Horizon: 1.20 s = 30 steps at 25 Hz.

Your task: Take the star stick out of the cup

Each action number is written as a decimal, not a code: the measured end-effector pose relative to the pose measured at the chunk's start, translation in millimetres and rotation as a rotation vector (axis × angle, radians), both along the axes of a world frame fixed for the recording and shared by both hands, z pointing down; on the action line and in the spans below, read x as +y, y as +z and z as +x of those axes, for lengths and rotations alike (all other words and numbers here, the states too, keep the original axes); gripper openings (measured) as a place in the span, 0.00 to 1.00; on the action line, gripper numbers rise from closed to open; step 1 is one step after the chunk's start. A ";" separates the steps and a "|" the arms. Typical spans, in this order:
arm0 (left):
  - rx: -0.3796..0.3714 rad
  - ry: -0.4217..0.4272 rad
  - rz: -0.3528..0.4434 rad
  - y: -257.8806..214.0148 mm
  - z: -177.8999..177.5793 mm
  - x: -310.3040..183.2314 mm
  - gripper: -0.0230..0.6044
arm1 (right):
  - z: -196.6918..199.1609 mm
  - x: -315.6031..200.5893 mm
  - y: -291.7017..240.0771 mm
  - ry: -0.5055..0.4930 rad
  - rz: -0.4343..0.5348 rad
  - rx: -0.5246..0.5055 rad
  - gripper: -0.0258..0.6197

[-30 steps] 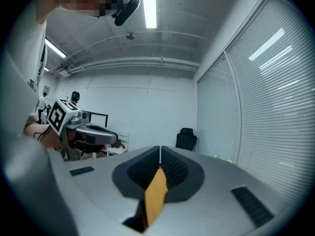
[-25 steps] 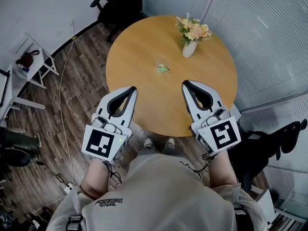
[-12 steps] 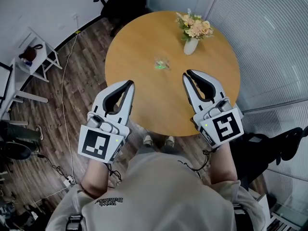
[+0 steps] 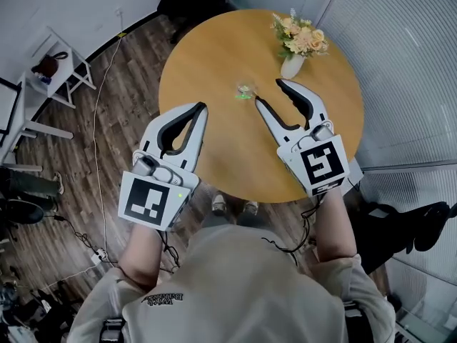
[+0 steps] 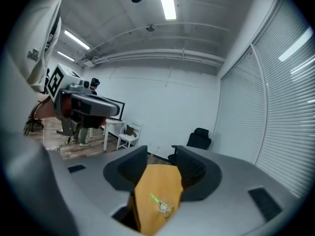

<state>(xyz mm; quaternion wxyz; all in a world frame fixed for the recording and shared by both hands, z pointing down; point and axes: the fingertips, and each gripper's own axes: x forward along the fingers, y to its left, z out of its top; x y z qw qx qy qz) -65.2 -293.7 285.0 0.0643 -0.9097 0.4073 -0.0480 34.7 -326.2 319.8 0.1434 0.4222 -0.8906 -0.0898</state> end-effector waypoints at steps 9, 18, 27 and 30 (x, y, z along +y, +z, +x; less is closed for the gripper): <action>-0.022 -0.015 -0.071 45.0 1.5 -44.7 0.07 | -9.0 -48.4 82.5 -0.004 -0.113 0.142 0.30; -0.042 -0.028 -0.221 114.4 4.1 -77.0 0.07 | -19.6 -69.8 153.8 -0.056 -0.221 0.275 0.30; -0.061 -0.055 -0.302 156.0 -1.2 -85.5 0.07 | -35.5 -82.3 216.6 -0.094 -0.340 0.357 0.30; -0.073 -0.039 -0.318 164.5 4.6 -85.2 0.07 | -35.2 -87.7 238.5 -0.093 -0.357 0.436 0.30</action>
